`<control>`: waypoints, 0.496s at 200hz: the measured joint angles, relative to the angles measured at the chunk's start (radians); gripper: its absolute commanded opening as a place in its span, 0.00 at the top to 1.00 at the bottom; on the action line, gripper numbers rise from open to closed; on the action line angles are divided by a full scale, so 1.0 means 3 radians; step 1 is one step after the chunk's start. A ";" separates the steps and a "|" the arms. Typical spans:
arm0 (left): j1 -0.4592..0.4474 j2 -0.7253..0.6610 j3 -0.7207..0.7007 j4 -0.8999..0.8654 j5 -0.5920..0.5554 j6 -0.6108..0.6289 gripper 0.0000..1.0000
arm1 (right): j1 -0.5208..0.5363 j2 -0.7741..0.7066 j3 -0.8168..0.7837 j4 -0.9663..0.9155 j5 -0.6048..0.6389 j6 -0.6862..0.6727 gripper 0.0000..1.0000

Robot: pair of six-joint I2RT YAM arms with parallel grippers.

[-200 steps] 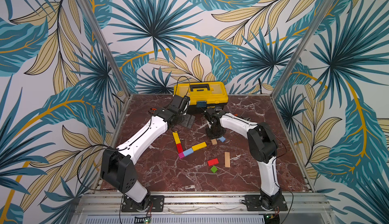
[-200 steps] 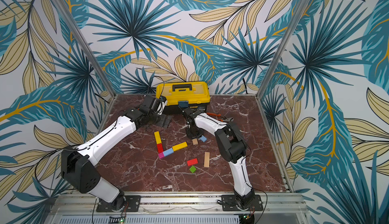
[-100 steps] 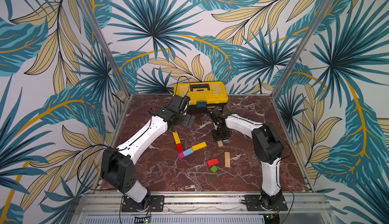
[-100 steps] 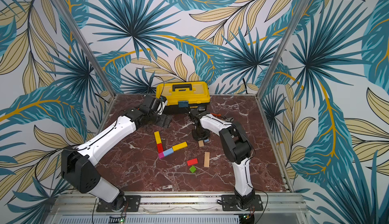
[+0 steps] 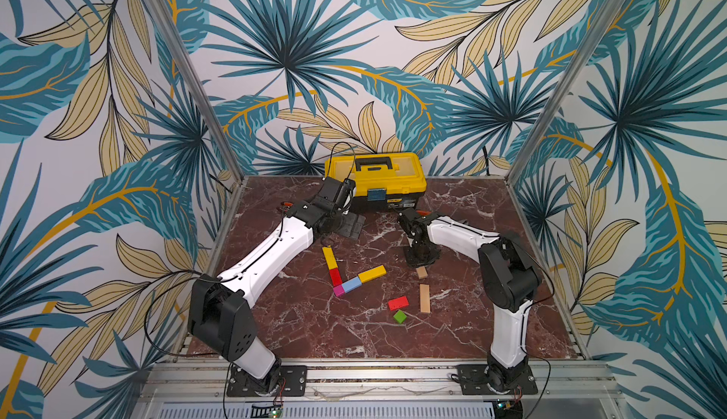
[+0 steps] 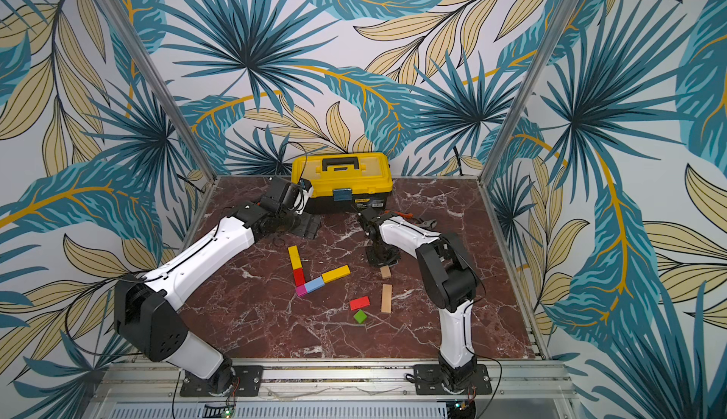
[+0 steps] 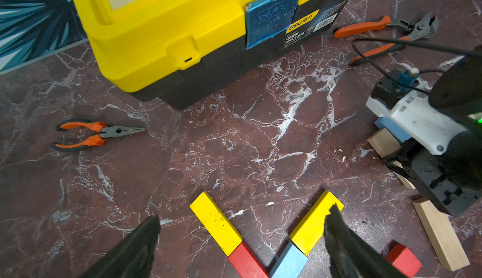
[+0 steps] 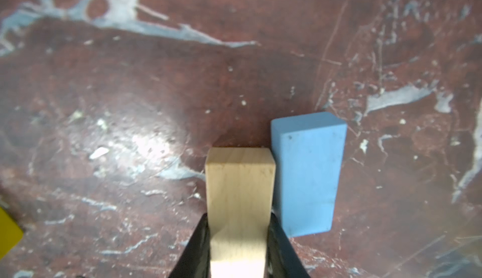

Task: Assemble the letter v with building blocks
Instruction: Adjust the building block at the center of the board.

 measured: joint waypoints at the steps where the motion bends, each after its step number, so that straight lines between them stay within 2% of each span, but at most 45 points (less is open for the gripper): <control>1: 0.0000 0.0000 0.0000 0.0001 0.0000 0.0000 0.01 | 0.0005 0.0000 0.0008 -0.0004 0.0000 -0.0013 0.76; 99: 0.0000 0.0000 0.0000 0.0022 0.0000 -0.0003 0.01 | 0.0219 0.0168 0.0470 -0.0120 -0.0038 -0.0706 0.77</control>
